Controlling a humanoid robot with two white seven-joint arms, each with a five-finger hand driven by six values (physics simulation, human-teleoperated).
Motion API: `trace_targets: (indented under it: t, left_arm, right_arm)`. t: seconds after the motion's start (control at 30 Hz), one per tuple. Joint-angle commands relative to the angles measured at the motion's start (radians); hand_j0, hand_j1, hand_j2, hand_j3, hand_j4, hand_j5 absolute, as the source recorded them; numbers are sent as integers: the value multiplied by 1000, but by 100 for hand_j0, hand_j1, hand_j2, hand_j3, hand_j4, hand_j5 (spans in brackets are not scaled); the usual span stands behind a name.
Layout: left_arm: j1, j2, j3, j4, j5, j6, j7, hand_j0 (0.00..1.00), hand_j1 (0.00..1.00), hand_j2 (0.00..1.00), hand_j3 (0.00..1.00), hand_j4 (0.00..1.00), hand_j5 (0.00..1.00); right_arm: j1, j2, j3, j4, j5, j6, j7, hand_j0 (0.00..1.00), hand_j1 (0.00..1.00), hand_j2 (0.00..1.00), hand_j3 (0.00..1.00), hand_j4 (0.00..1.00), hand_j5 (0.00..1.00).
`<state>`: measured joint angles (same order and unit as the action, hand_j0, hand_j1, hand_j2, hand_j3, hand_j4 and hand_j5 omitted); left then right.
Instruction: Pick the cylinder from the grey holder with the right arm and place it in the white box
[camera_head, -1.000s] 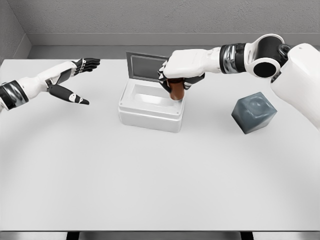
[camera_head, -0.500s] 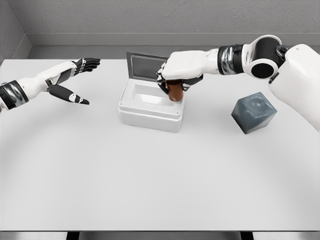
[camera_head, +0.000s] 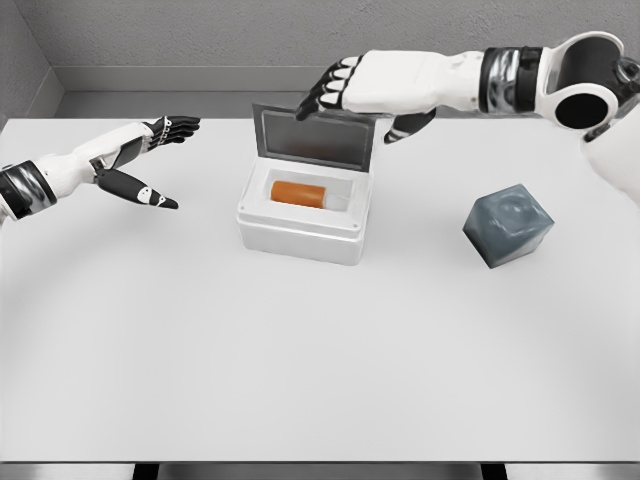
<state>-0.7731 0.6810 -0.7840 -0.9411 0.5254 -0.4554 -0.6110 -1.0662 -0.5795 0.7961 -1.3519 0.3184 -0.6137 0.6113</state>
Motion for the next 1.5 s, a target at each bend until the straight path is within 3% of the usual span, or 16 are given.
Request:
trace_targets:
  t: [0.0, 0.07, 0.1, 0.13, 0.23, 0.43, 0.9, 1.47]
  left_arm:
    - [-2, 3, 3, 2, 8, 1, 0, 100, 100, 100, 100, 100, 100]
    - [-12, -3, 28, 4, 13, 12, 0, 100, 100, 100, 100, 100, 100]
    - [-12, -32, 91, -7, 13, 23, 0, 100, 100, 100, 100, 100, 100]
    - [-12, -66, 138, -7, 13, 46, 0, 100, 100, 100, 100, 100, 100]
    - [-49, -104, 151, -8, 13, 101, 0, 100, 100, 100, 100, 100, 100]
    - [-75, -201, 103, -2, -16, 104, 0, 100, 100, 100, 100, 100, 100]
    - [-75, -215, 29, -7, -16, 50, 0, 100, 100, 100, 100, 100, 100]
    - [-75, -149, 37, -53, 27, 43, 0, 100, 100, 100, 100, 100, 100]
  right_arm:
    - [8, -147, -72, -38, -99, 3, 0, 100, 100, 100, 100, 100, 100]
    - [109, -238, -124, -36, -99, 3, 0, 100, 100, 100, 100, 100, 100]
    - [144, -281, -138, -38, -99, 3, 0, 100, 100, 100, 100, 100, 100]
    - [164, -298, -138, -38, -99, 3, 0, 100, 100, 100, 100, 100, 100]
    - [173, -336, -144, -65, -99, 3, 0, 100, 100, 100, 100, 100, 100]
    - [190, -327, -136, -102, -99, 3, 0, 100, 100, 100, 100, 100, 100]
    - [201, -330, -132, -104, -99, 3, 0, 100, 100, 100, 100, 100, 100]
    - [242, -333, -135, -147, -84, 3, 0, 100, 100, 100, 100, 100, 100]
